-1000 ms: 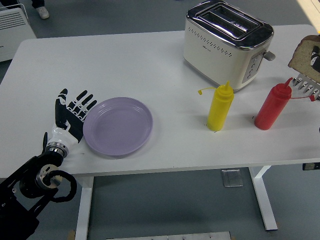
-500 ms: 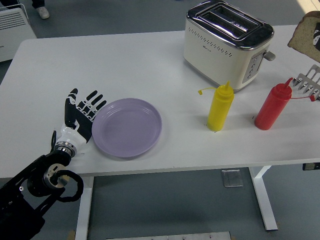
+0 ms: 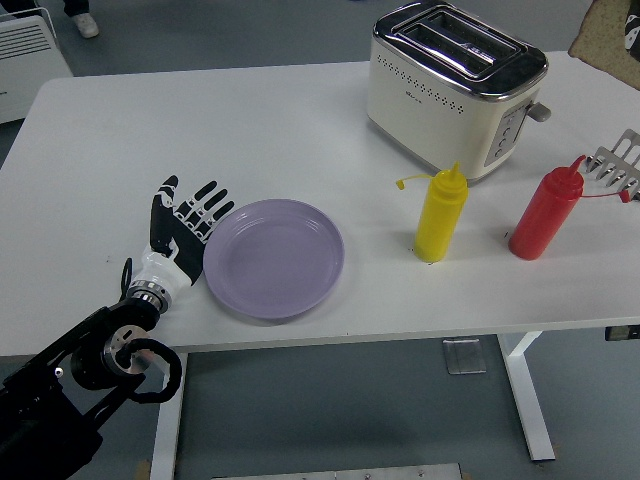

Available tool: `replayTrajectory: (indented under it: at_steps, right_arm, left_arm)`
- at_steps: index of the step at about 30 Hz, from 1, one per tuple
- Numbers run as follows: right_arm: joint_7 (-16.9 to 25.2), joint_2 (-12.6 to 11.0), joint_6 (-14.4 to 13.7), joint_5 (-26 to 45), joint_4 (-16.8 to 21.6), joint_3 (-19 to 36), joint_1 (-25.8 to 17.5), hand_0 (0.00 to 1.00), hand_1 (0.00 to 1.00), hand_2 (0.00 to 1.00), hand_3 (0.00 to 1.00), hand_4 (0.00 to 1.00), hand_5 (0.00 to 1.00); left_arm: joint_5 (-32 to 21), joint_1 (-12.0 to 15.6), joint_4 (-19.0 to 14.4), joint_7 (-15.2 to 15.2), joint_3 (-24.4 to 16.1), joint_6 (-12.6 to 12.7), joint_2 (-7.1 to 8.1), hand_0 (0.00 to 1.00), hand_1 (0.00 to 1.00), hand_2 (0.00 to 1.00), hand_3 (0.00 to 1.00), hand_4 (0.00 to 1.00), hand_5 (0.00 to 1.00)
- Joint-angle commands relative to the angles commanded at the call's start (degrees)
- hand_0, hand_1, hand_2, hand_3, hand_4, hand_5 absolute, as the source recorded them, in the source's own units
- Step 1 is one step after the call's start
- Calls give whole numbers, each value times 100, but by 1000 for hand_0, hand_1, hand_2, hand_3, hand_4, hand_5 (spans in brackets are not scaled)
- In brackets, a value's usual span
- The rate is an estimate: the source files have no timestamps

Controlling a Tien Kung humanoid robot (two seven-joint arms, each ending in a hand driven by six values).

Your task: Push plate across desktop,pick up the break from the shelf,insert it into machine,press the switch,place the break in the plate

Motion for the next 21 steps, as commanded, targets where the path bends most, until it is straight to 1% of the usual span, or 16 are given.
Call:
replayTrajectory:
  at_steps: [3, 4, 9, 10, 16, 21]
  right_arm:
    - [-47, -32, 68, 231, 128, -65, 114, 313, 440, 465, 483, 275, 2]
    - [-73, -51, 102, 350, 186, -100, 183, 297, 431, 464, 482, 284, 2]
    - [-215, -131, 231, 936, 385, -275, 539, 297, 431, 464, 482, 284, 2]
    - [-248, -139, 247, 1059, 407, -321, 628, 290, 425, 462, 480, 303, 2]
    - [-358, -122, 284, 1565, 435, -531, 1024, 283, 425, 459, 480, 315, 2]
    - [-392, -27, 297, 1874, 397, -750, 1329, 283, 425, 459, 480, 315, 2]
  left_arm:
    - [-6, -29, -15, 7, 54, -2, -10, 834, 777, 744, 702, 653, 998]
    - [-4, -39, -23, 10, 76, -5, -11, 834, 776, 745, 702, 649, 998]
    - [-15, -88, -37, 14, 164, -9, -14, 834, 776, 745, 702, 649, 998]
    - [-20, -102, -39, 14, 185, -9, -17, 834, 776, 744, 703, 648, 998]
    - [-43, -172, -47, 13, 278, -11, -33, 834, 776, 744, 703, 646, 998]
    - [-60, -219, -52, 15, 334, -15, -40, 834, 776, 744, 703, 646, 998]
